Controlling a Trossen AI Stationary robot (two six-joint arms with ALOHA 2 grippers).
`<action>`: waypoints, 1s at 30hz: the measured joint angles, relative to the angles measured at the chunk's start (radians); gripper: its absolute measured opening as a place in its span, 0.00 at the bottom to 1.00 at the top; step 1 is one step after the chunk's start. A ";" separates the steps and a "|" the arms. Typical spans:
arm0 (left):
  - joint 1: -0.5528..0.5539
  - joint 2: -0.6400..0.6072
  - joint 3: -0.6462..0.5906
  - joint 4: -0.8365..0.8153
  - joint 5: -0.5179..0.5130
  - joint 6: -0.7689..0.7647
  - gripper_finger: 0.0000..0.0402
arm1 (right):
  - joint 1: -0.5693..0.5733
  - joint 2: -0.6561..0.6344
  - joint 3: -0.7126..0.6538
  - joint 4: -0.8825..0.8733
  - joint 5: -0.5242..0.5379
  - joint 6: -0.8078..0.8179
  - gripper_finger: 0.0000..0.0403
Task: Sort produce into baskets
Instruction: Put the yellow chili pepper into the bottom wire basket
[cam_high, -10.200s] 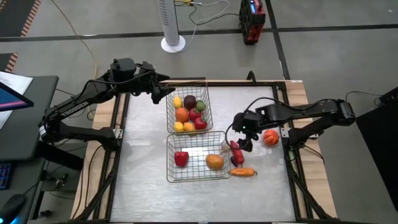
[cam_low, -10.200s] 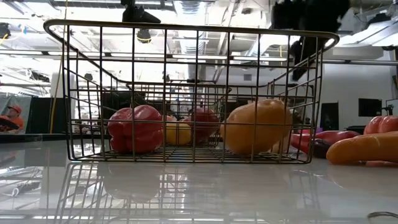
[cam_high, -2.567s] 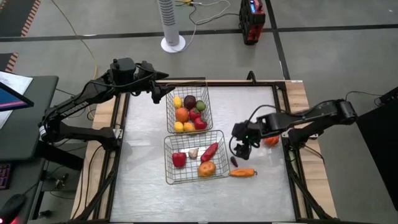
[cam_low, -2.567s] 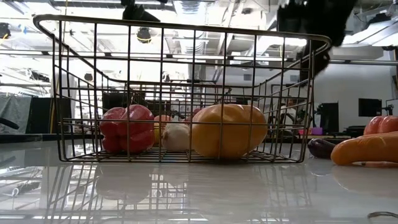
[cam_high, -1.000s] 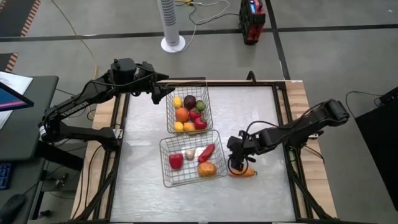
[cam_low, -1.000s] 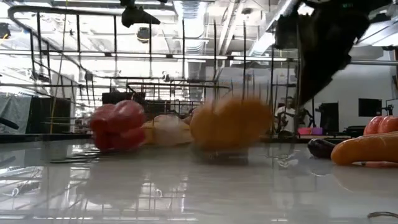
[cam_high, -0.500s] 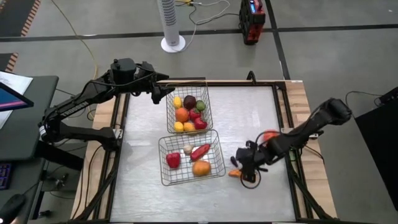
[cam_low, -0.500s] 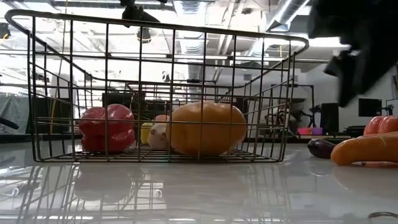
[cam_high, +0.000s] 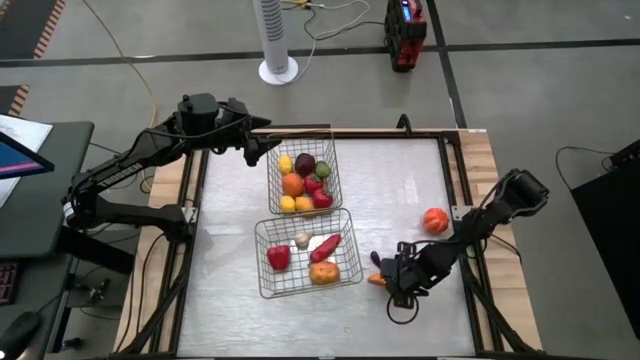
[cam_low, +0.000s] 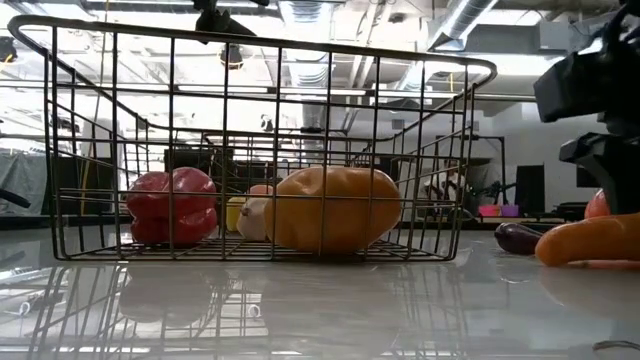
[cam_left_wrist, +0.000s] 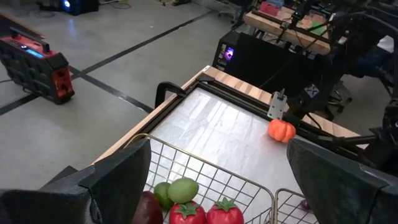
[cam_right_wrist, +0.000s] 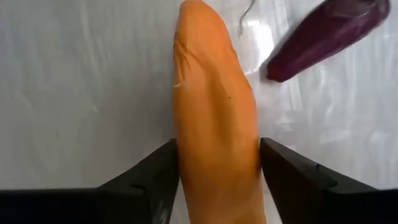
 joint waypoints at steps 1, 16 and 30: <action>0.000 0.000 0.000 0.000 0.000 0.000 0.90 | -0.001 -0.004 0.000 -0.001 0.000 0.002 0.57; 0.000 0.000 0.000 -0.019 0.077 -0.001 0.90 | -0.197 -0.296 0.151 -0.461 0.054 -0.021 0.49; -0.001 -0.012 0.000 0.013 0.159 -0.079 0.90 | -0.460 -0.223 0.328 0.065 -0.036 -0.479 0.51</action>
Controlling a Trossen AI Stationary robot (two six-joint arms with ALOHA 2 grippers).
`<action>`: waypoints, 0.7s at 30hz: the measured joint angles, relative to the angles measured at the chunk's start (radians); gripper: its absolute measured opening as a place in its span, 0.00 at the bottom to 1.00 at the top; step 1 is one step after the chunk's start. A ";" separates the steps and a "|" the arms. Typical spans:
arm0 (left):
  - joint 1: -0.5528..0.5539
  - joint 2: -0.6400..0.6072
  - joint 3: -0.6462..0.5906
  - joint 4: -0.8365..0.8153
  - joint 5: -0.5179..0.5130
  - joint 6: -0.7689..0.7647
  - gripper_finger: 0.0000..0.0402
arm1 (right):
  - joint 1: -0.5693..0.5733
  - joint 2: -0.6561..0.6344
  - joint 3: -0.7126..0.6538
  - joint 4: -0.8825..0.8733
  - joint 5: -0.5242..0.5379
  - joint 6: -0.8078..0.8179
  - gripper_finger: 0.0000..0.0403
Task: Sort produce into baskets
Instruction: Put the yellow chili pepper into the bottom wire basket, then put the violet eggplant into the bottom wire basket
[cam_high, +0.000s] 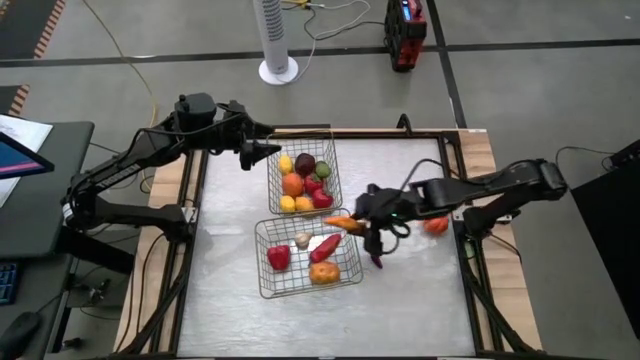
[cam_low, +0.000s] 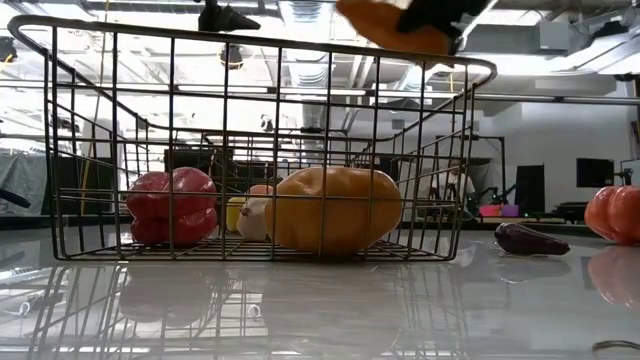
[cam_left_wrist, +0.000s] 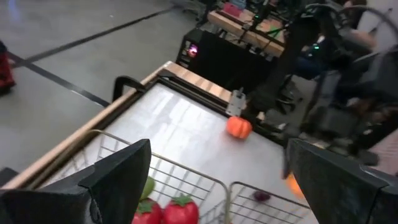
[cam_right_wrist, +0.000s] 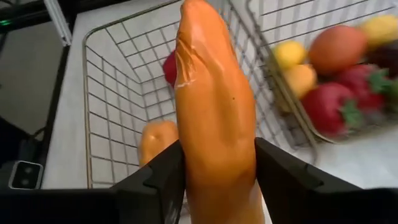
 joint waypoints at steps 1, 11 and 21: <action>0.000 -0.001 0.000 -0.001 0.009 -0.007 0.90 | -0.013 0.025 0.012 0.004 -0.029 0.000 0.53; -0.002 -0.001 0.000 -0.020 0.047 0.015 0.90 | -0.114 0.150 0.115 -0.102 -0.261 0.029 0.79; -0.002 -0.004 0.000 -0.031 0.051 0.051 0.90 | -0.033 0.092 0.026 -0.313 -0.096 0.088 0.77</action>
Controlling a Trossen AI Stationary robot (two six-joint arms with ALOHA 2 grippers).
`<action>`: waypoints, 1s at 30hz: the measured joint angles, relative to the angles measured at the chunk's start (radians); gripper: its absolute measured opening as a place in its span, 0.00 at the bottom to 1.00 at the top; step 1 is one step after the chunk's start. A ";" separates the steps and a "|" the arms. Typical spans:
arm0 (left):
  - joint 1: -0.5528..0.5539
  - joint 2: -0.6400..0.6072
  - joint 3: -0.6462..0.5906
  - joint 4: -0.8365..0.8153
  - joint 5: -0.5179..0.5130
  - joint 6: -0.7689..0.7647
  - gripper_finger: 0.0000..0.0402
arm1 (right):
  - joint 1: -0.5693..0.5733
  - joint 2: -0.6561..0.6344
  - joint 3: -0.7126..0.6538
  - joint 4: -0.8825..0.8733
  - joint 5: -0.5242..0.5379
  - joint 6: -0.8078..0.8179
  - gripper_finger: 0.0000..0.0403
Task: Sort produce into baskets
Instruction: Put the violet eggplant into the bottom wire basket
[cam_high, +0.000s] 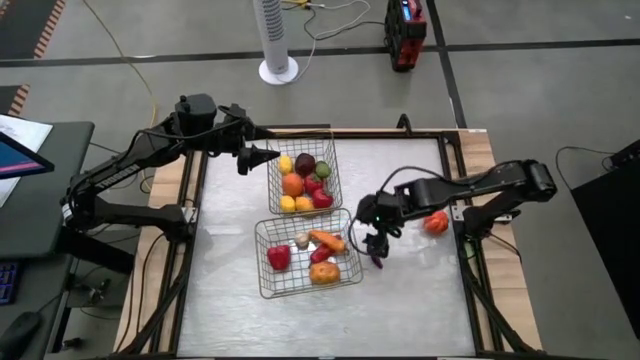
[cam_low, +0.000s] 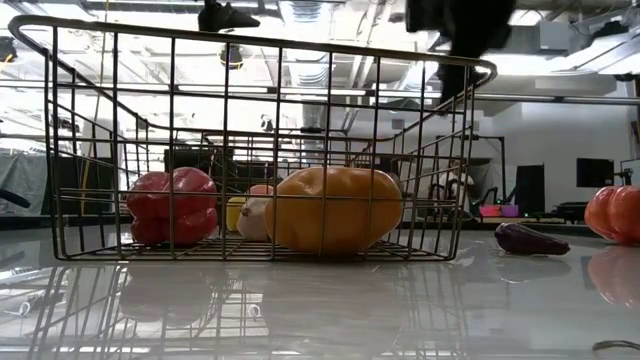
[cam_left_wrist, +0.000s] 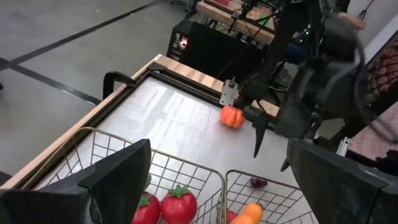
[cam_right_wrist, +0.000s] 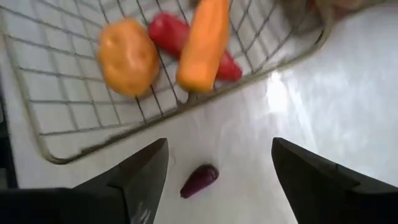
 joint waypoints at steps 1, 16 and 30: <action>0.000 0.000 0.000 0.000 -0.001 0.002 0.90 | 0.012 -0.002 -0.030 0.026 0.000 0.024 0.76; 0.000 0.000 0.000 0.000 -0.037 0.008 0.90 | 0.272 0.003 -0.328 0.258 0.168 0.385 0.70; 0.000 0.000 0.000 0.109 -0.082 -0.081 0.90 | 0.292 0.007 -0.455 0.414 0.296 0.349 0.70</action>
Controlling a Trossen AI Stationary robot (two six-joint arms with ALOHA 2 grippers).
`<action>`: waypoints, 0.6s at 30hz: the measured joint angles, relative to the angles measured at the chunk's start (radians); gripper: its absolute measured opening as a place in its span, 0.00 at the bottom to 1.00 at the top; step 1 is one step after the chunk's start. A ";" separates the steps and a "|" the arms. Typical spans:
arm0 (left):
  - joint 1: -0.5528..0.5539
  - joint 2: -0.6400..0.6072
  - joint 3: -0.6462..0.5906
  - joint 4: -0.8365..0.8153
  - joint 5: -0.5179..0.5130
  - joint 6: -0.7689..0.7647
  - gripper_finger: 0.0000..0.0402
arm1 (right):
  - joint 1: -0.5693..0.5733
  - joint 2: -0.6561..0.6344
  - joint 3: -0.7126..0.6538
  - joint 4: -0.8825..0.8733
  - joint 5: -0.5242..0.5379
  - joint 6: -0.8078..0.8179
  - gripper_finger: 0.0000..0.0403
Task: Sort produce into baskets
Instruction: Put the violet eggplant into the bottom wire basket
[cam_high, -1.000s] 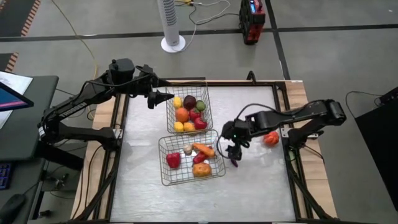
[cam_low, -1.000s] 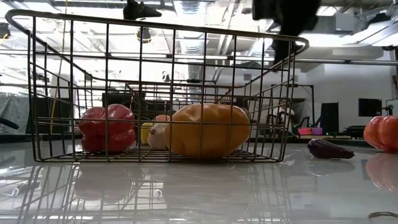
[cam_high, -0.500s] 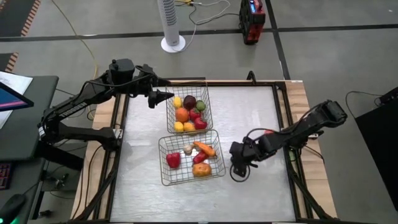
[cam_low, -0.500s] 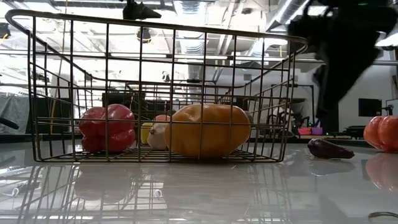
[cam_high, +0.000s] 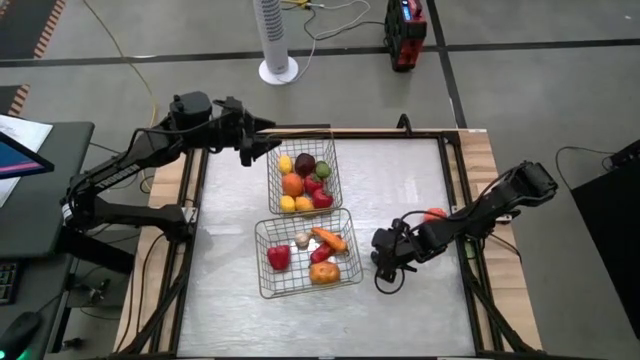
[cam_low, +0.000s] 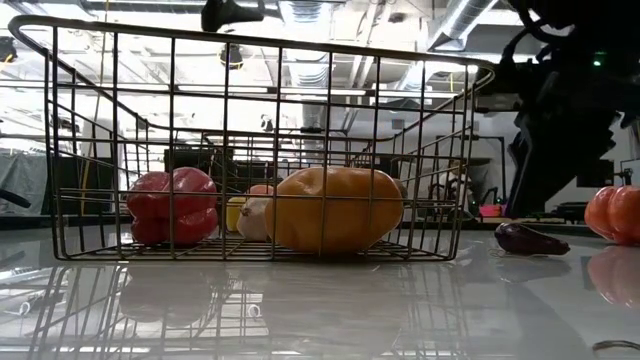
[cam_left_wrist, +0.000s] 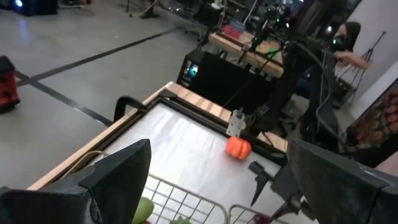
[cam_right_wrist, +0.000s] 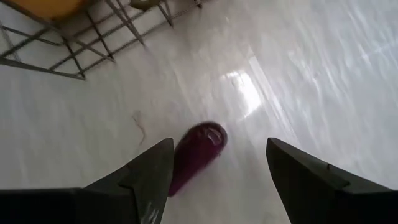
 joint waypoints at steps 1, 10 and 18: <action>0.000 0.000 0.000 0.005 -0.003 -0.012 0.90 | 0.000 0.000 -0.008 0.017 0.000 -0.009 0.70; 0.000 0.000 0.000 0.022 0.001 -0.096 0.90 | 0.000 0.000 -0.047 0.090 0.011 -0.085 0.70; 0.000 0.000 0.000 0.025 0.002 -0.103 0.90 | 0.000 0.049 -0.047 0.136 0.007 -0.159 0.70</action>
